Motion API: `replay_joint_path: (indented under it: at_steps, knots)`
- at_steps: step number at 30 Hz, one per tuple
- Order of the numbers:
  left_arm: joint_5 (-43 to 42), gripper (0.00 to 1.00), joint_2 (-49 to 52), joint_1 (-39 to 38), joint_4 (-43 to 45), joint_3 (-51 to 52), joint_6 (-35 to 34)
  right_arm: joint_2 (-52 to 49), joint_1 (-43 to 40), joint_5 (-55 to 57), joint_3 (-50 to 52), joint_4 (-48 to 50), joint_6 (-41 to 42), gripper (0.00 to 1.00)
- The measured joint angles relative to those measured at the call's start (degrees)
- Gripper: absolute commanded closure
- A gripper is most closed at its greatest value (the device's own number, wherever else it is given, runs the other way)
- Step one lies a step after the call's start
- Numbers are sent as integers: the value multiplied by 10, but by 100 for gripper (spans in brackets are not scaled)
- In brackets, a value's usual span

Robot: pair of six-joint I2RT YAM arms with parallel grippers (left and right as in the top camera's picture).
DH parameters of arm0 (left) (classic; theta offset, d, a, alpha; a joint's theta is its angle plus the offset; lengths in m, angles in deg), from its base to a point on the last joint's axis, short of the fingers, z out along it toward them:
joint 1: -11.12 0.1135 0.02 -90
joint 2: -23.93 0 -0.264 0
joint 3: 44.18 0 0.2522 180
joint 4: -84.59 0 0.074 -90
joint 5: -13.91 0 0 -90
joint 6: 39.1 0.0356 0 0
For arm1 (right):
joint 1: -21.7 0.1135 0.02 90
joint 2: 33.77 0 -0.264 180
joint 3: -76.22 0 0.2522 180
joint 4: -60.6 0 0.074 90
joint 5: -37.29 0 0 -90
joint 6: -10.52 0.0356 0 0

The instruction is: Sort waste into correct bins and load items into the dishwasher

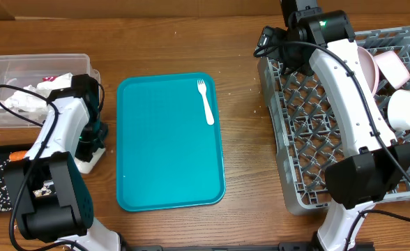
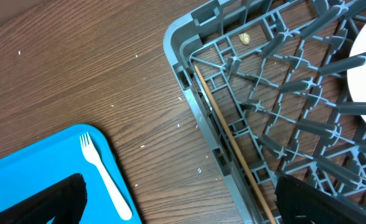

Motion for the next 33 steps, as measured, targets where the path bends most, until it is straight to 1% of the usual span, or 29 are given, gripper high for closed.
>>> replay_joint_path:
  at_steps: [1, 2, 3, 4, 15, 19, 20, 21, 22, 23, 24, 25, 26, 28, 32, 33]
  knots:
    - [0, 62, 0, 0, -8, 0, 0, 0, 0, 0, 0, 0, 0, 0]
    - [1, 72, 0, -1, -19, 0, -3, 0, 0, 0, 0, 0, 0, 0]
    - [1, 94, 0, -1, -24, 0, -3, 0, 0, 0, 0, 0, 0, 0]
    - [5, 96, 0, -3, -44, -1, -5, 0, 0, 0, 0, 1, 0, 0]
    - [-31, 96, 0, -4, -47, 2, -1, 0, 0, 0, 0, 1, 0, 0]
    - [-36, 96, 0, -4, -75, -3, 6, 0, 0, 0, 0, 0, 0, 0]
    - [-37, 94, 0, -4, -84, -11, 10, 0, 0, 0, 0, 1, 0, 0]
    - [-39, 89, 0, -4, -90, -20, 12, 0, 0, 0, 0, 1, 0, 0]
    - [-42, 80, 0, -4, -101, -31, 14, 0, 0, 0, 0, 1, 0, 0]
    - [-45, 58, -2, -4, -114, -46, 16, 0, 0, 0, 0, 0, 0, 0]
    - [-47, 23, -9, -3, -127, -64, 22, 0, 0, 0, 0, 1, 0, 0]
    - [-48, 9, -17, 0, -133, -79, 26, 0, 0, 0, 0, 0, 0, 0]
    - [-50, 0, -28, 4, -135, -91, 29, 0, 0, 0, 0, 1, 0, 0]
    - [-53, 0, -55, 21, -130, -115, 41, 0, 0, 0, 0, 1, 0, 0]
    - [-66, 0, -83, 90, -76, -129, 59, 0, 0, 0, 0, 1, 0, 0]
    - [-76, 5, -80, 117, -54, -129, 66, 0, 0, 0, 0, 1, 0, 0]
